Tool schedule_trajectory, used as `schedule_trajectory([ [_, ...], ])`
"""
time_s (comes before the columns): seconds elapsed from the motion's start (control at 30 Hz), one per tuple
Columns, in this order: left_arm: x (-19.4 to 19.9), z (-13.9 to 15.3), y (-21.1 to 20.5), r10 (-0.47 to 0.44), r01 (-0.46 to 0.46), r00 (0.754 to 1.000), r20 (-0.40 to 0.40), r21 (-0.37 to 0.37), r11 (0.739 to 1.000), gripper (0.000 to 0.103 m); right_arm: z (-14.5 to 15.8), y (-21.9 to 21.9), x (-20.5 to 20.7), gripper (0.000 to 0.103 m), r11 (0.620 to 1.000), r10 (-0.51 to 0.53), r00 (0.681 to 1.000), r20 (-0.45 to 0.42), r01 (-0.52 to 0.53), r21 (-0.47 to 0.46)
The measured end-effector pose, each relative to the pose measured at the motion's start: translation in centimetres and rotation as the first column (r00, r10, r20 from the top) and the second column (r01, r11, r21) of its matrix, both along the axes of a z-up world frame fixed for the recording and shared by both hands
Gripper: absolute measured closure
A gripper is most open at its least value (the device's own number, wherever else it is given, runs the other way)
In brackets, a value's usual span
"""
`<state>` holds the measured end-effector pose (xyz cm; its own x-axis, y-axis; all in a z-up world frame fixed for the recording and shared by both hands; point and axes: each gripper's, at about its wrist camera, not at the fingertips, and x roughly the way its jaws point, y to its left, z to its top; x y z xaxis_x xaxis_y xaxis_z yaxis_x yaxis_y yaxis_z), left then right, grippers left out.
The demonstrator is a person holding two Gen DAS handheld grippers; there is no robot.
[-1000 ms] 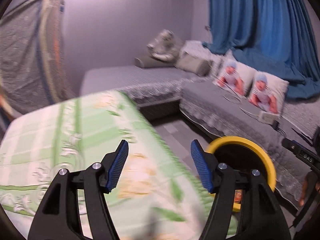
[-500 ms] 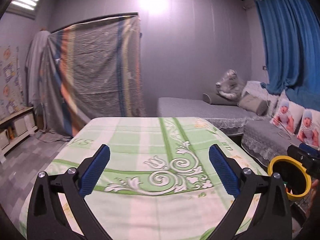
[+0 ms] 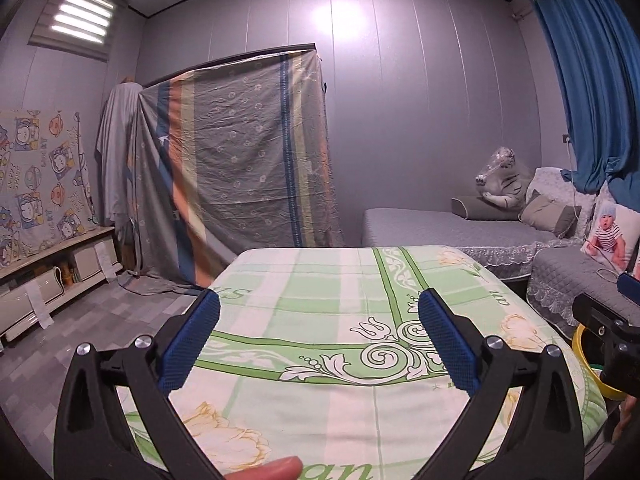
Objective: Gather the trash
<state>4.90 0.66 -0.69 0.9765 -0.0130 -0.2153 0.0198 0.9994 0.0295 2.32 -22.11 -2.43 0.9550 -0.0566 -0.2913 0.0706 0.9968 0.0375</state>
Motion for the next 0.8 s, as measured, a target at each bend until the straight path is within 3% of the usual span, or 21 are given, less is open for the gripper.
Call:
schedule_trajectory([
  [0.8,0.2,0.2,0.5,-0.017,0.017,1.0,0.001,-0.084,0.996,0.008,-0.9,-0.5,0.1,0.008,0.999,-0.033,0.999,-0.004,0.033,0.035],
])
